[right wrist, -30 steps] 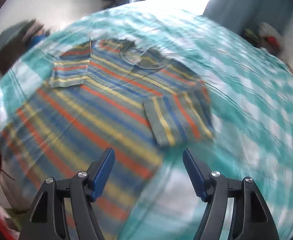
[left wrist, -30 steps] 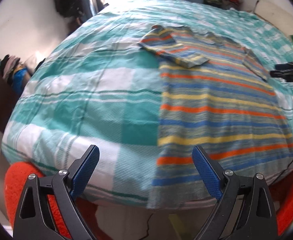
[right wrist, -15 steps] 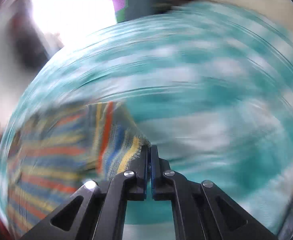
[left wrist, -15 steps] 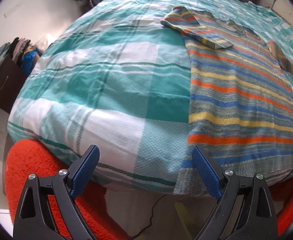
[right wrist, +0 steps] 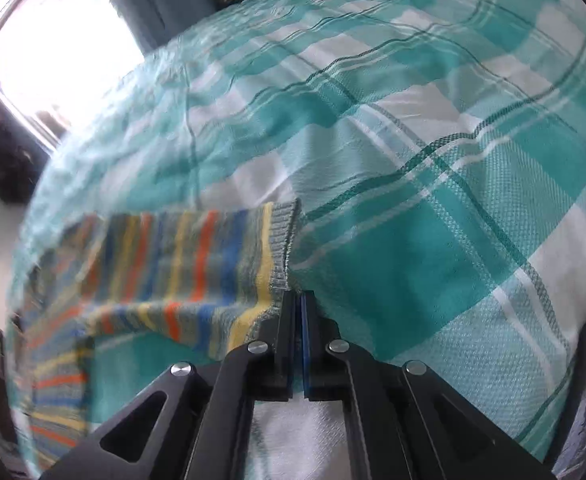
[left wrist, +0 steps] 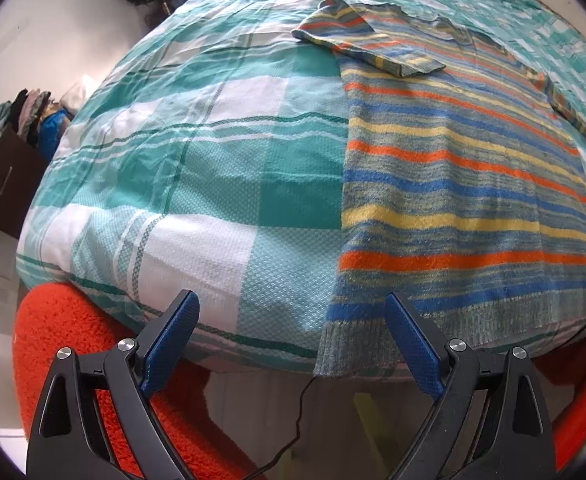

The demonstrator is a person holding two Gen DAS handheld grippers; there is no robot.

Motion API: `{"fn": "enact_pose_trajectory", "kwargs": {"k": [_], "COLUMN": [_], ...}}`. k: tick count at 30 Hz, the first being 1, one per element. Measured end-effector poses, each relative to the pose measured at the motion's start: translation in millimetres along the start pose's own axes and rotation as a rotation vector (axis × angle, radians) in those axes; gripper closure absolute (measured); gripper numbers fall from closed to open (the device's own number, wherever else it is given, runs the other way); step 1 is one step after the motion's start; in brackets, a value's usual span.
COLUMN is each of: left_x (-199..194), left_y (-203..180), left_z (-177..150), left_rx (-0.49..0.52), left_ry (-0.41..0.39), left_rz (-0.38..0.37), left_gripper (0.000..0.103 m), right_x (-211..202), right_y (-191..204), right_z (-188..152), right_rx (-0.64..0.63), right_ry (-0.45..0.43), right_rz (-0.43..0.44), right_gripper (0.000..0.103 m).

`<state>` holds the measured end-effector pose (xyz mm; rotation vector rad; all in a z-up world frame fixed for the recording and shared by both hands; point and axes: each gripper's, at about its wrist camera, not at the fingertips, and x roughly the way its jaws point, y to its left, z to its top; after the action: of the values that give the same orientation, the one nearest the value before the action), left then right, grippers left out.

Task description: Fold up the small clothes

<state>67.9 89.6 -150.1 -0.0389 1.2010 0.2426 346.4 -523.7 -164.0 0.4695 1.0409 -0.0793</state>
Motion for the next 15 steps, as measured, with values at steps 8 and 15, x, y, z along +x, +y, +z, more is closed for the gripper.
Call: {"fn": "enact_pose_trajectory", "kwargs": {"k": [8,15], "left_x": [12,9], "left_y": [-2,9], "left_z": [-1,-3], "left_rx": [-0.014,-0.041], "left_ry": [0.034,0.037], "left_rz": [-0.030,-0.015], "left_gripper": [0.009,0.009], "right_x": [-6,18], "right_y": [-11,-23], "right_z": [-43,-50], "right_rx": [0.226,0.404], "right_ry": [0.113,-0.086], "right_rz": [0.243,0.228], "right_gripper": [0.055,0.100]}}
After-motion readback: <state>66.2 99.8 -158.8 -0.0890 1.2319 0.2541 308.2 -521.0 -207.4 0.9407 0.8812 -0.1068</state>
